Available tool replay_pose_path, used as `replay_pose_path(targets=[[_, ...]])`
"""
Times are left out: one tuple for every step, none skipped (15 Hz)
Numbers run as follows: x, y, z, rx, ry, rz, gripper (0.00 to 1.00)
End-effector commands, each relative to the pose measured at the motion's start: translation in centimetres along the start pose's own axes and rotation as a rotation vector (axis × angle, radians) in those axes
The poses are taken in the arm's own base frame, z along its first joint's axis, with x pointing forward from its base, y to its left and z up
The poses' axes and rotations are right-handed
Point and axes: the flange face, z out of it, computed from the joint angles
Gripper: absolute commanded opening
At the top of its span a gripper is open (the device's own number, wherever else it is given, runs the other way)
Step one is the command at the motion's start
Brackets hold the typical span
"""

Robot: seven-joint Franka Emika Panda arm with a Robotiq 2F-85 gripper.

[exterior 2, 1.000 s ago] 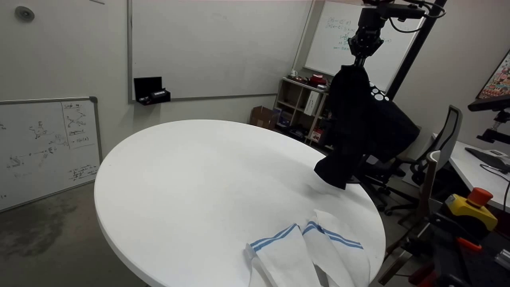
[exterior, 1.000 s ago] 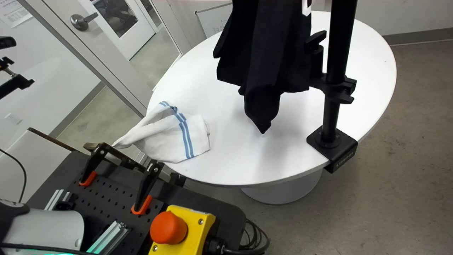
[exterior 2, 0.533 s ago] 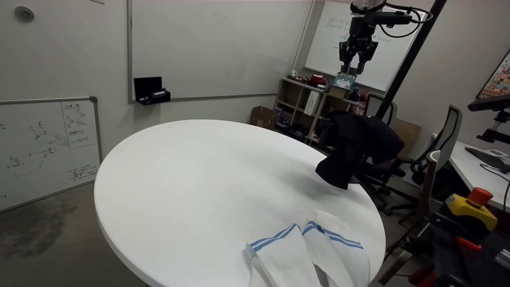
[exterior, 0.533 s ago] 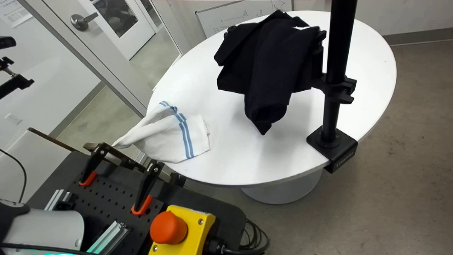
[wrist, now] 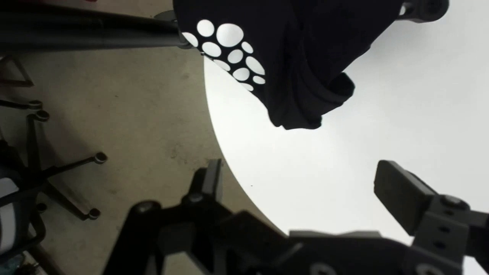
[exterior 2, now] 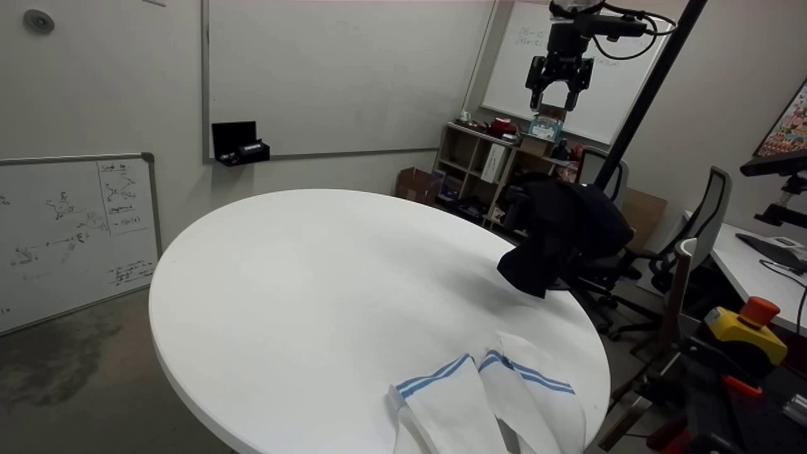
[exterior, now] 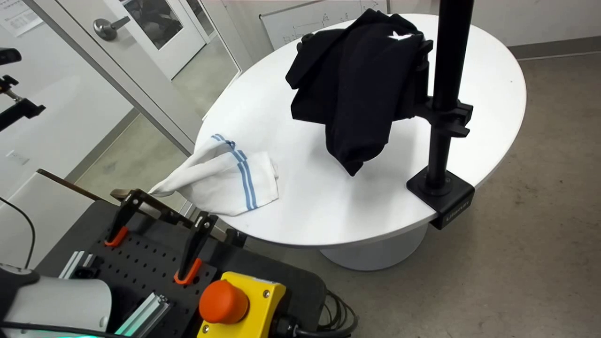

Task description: Hang the black t-shirt on the black frame

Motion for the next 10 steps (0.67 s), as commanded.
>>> replay_pose_path(targets=[[-4.0, -0.7, -2.2, 0.121, -0.014, -0.149, 1.00], [-5.0, -0.9, -2.5, 0.147, -0.019, -0.191, 1.00], [-6.3, -1.1, -2.8, 0.165, -0.028, -0.241, 1.00], [-7.6, -1.2, -3.1, 0.180, -0.037, -0.290, 1.00], [-4.2, -1.2, -2.2, 0.129, -0.024, -0.206, 1.00], [-5.3, -1.3, -2.6, 0.142, -0.030, -0.238, 1.00], [-6.0, -1.2, -2.9, 0.148, -0.031, -0.255, 1.00], [-6.5, -1.1, -3.1, 0.152, -0.031, -0.265, 1.00], [-6.8, -1.1, -3.1, 0.153, -0.032, -0.269, 1.00], [-6.9, -1.1, -3.1, 0.154, -0.033, -0.270, 1.00]])
